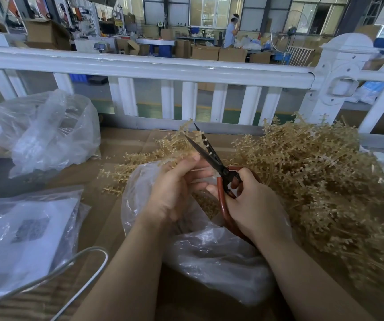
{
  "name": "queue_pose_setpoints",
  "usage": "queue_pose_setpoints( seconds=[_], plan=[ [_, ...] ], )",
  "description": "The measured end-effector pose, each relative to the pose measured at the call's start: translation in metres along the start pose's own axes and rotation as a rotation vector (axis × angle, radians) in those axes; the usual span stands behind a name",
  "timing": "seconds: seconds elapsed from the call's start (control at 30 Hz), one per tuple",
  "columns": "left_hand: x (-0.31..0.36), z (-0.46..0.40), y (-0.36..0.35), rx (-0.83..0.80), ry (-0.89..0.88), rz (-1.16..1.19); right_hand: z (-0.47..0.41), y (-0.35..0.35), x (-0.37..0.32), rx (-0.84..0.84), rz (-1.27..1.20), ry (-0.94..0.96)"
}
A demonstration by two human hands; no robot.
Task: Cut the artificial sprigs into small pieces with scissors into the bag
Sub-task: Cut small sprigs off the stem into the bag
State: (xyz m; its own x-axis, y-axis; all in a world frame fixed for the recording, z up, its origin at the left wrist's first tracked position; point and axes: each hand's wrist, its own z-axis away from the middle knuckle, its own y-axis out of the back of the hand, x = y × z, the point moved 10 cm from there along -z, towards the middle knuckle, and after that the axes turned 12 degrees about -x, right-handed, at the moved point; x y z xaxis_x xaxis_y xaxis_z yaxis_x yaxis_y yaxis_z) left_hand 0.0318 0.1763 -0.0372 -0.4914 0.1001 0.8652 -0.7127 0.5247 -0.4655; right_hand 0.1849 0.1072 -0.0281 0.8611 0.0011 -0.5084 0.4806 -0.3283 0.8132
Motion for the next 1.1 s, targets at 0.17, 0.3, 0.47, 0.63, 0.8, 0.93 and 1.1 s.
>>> queue_pose_setpoints(
  seconds=[0.17, 0.3, 0.47, 0.63, 0.8, 0.93, 1.1],
  plan=[
    [0.033, 0.017, 0.040, 0.370, -0.282, -0.045, 0.000, 0.000, 0.001, -0.003, -0.018, -0.016],
    [0.059, 0.024, 0.039, 0.359, -0.386, -0.399, 0.001, 0.000, -0.003, -0.010, -0.022, 0.002],
    [0.055, 0.008, 0.005, 0.070, -0.313, -0.511, 0.004, 0.003, -0.009, 0.005, -0.015, 0.052],
    [0.051, 0.008, -0.001, 0.019, -0.284, -0.554, 0.006, 0.004, -0.011, 0.019, 0.011, 0.055],
    [0.048, 0.005, 0.001, -0.018, -0.286, -0.484, 0.006, 0.004, -0.012, 0.019, 0.029, 0.062],
    [0.045, 0.005, 0.003, -0.005, -0.279, -0.417, 0.004, 0.003, -0.011, 0.007, 0.042, 0.065],
    [0.046, 0.005, 0.008, 0.027, -0.277, -0.394, 0.006, 0.005, -0.015, 0.034, 0.040, 0.086]
  ],
)
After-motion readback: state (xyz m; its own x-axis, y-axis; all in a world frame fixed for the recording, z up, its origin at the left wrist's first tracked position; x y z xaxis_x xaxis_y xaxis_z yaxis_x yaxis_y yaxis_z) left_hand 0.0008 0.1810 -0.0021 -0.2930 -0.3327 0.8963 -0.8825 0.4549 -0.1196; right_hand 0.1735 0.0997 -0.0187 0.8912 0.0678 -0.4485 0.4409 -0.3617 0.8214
